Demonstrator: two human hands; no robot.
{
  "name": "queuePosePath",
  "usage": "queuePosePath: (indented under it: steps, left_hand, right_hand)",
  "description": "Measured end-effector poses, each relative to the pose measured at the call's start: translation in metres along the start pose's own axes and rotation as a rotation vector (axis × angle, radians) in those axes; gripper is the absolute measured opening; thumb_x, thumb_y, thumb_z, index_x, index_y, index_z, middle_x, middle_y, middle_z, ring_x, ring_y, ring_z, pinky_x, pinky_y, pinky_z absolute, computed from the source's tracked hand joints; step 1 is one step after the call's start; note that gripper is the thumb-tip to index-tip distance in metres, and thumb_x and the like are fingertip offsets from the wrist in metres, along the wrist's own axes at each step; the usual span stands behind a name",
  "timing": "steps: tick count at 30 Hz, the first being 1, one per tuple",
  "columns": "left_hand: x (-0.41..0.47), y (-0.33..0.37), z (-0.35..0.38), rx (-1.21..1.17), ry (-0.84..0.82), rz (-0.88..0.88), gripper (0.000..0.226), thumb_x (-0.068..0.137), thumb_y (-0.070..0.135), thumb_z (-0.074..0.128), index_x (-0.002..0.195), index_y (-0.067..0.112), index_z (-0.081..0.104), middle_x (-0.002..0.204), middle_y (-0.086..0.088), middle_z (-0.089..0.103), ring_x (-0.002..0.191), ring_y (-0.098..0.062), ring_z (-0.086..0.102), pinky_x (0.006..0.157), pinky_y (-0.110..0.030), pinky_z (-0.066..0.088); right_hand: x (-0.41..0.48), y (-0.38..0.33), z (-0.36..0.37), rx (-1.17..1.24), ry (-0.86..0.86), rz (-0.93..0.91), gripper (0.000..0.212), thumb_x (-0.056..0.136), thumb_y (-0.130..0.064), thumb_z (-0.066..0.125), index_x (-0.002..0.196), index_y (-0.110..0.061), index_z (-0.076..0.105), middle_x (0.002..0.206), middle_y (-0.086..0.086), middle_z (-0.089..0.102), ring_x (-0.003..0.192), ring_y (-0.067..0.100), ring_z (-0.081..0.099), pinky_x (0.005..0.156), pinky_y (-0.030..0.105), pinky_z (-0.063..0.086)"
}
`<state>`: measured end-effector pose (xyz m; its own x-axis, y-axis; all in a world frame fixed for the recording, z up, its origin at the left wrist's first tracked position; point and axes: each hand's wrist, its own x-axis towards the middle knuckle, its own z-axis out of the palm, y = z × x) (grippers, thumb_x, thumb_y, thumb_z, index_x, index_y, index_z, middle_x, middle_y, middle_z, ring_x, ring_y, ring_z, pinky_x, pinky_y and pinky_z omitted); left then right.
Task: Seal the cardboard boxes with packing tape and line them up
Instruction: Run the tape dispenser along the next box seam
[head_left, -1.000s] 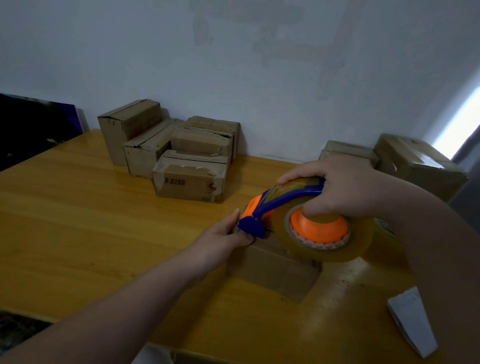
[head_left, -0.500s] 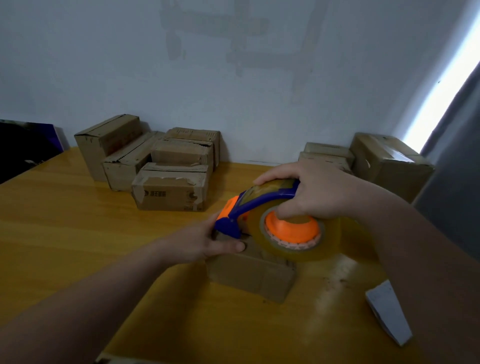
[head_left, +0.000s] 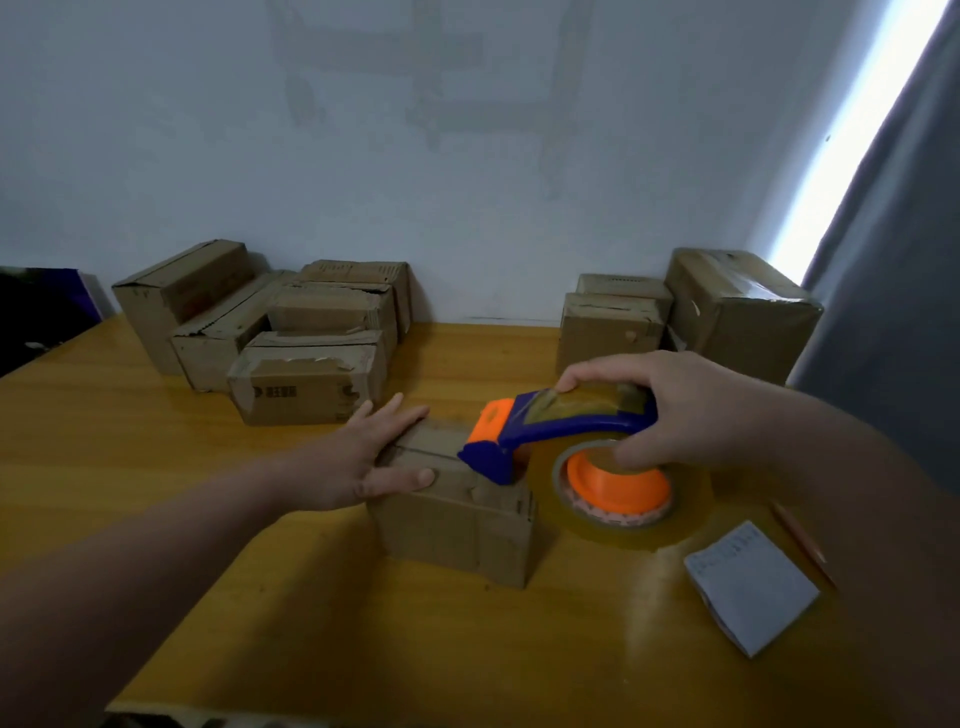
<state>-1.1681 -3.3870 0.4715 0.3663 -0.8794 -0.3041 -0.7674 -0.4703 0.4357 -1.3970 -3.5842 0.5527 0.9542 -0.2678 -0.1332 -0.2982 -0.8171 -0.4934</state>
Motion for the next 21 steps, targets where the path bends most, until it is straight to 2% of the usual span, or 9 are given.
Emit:
queuePosePath:
  steps: [3,5,7,9,13,16,19,21]
  left_hand:
    - [-0.002,0.005,0.001,0.259,0.082,0.022,0.115,0.056,0.095,0.014,0.151,0.034,-0.005,0.155,0.012,-0.020,0.143,-0.016,-0.019,0.116,-0.050,0.005]
    - [-0.006,0.007,0.005,0.363,0.150,0.030,0.109,0.062,0.091,0.003,0.151,0.029,-0.005,0.157,0.010,-0.016,0.138,-0.009,-0.020,0.117,-0.046,0.005]
    - [-0.011,0.010,0.014,0.391,0.213,0.021,0.112,0.059,0.089,-0.012,0.151,0.027,-0.004,0.158,0.008,-0.011,0.135,-0.004,-0.019,0.117,-0.044,0.004]
    - [-0.015,0.013,0.023,0.439,0.269,-0.015,0.119,0.052,0.087,-0.025,0.151,0.025,-0.005,0.159,0.005,-0.010,0.138,-0.008,-0.019,0.117,-0.044,0.001]
    - [-0.013,0.029,0.035,0.513,0.301,-0.083,0.120,0.053,0.085,-0.020,0.151,0.017,-0.007,0.160,-0.004,-0.008,0.146,-0.017,-0.011,0.116,-0.047,-0.005]
    - [-0.010,0.046,0.043,0.492,0.262,-0.032,0.116,0.060,0.088,-0.007,0.151,0.016,-0.007,0.160,-0.005,-0.008,0.146,-0.017,-0.009,0.118,-0.046,-0.006]
    - [-0.010,0.052,0.047,0.448,0.254,0.029,0.114,0.062,0.085,0.002,0.152,0.016,-0.007,0.160,-0.005,-0.007,0.147,-0.016,-0.008,0.120,-0.041,-0.002]
    - [-0.011,0.046,0.045,0.430,0.256,0.055,0.114,0.063,0.088,0.002,0.152,0.017,-0.007,0.160,-0.004,-0.007,0.147,-0.015,-0.007,0.119,-0.038,-0.003]
  right_hand:
    - [-0.001,0.005,0.008,0.016,0.054,-0.008,0.060,0.080,-0.015,0.071,0.121,-0.050,0.043,0.079,-0.005,0.058,0.054,0.000,0.054,0.055,0.016,0.047]
    - [-0.001,0.005,0.010,-0.006,0.072,-0.016,0.061,0.081,-0.014,0.070,0.122,-0.050,0.041,0.075,-0.007,0.056,0.051,-0.004,0.052,0.052,0.014,0.043]
    - [0.000,0.005,0.013,-0.001,0.086,-0.019,0.061,0.081,-0.013,0.070,0.122,-0.049,0.041,0.075,-0.007,0.055,0.051,-0.004,0.051,0.051,0.013,0.042]
    - [0.000,0.007,0.016,0.023,0.100,-0.015,0.062,0.080,-0.012,0.070,0.121,-0.049,0.043,0.078,-0.007,0.058,0.054,-0.001,0.053,0.053,0.016,0.045]
    - [0.001,0.009,0.018,0.051,0.119,0.000,0.064,0.078,-0.012,0.072,0.117,-0.053,0.043,0.092,-0.006,0.063,0.070,0.014,0.062,0.063,0.025,0.053]
    - [0.000,0.007,0.020,0.060,0.141,-0.009,0.063,0.078,-0.011,0.072,0.114,-0.055,0.045,0.091,-0.008,0.062,0.067,0.005,0.061,0.059,0.018,0.052]
    - [0.000,0.006,0.022,0.089,0.185,-0.005,0.061,0.076,-0.011,0.074,0.112,-0.054,0.048,0.091,-0.009,0.064,0.070,0.006,0.062,0.062,0.020,0.054]
    - [0.000,0.004,0.026,0.135,0.218,-0.007,0.060,0.075,-0.009,0.074,0.115,-0.049,0.053,0.083,-0.012,0.065,0.062,0.007,0.061,0.056,0.017,0.051]
